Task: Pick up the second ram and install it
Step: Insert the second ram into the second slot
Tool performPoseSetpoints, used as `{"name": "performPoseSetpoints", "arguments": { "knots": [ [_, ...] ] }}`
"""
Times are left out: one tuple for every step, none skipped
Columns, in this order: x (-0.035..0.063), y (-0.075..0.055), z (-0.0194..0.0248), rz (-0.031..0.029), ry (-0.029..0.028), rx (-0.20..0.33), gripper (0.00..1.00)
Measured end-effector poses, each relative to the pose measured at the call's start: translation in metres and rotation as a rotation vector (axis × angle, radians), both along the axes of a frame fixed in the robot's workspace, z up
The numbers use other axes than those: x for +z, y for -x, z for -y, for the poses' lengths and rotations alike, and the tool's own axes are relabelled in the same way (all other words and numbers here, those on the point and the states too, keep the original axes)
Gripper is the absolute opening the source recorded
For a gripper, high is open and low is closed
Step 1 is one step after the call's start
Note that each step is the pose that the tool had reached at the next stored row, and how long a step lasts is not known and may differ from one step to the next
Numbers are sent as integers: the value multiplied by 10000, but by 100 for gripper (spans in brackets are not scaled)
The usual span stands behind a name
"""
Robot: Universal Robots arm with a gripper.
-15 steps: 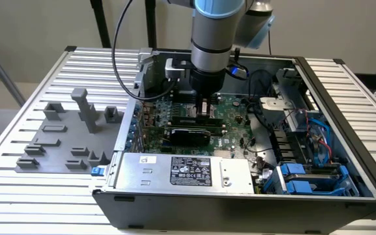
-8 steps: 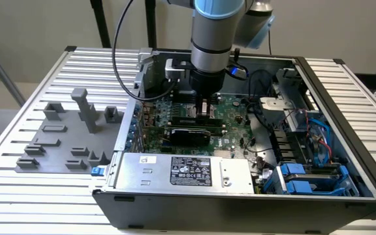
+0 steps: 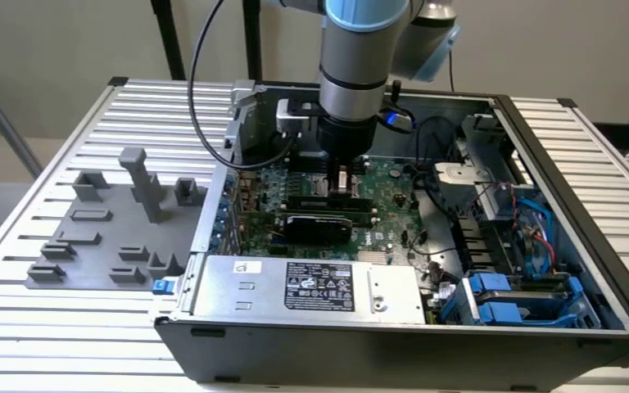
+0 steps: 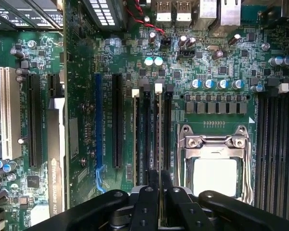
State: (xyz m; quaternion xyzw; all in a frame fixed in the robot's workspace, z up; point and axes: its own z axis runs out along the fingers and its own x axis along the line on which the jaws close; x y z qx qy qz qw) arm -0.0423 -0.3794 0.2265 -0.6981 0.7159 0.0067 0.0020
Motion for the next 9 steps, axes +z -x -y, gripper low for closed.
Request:
{"name": "performPoseSetpoints", "arguments": {
  "knots": [
    [-3, 0, 0, 0, 1, 1, 0],
    [-5, 1, 0, 0, 0, 1, 0],
    [-6, 1, 0, 0, 0, 1, 0],
    [-8, 1, 0, 0, 0, 1, 0],
    [-12, 2, 0, 1, -2, 0, 0],
    [-15, 2, 0, 1, -1, 1, 0],
    [-17, 2, 0, 1, 0, 1, 0],
    [-20, 2, 0, 0, 0, 1, 0],
    [-24, 2, 0, 0, 0, 1, 0]
  ]
}}
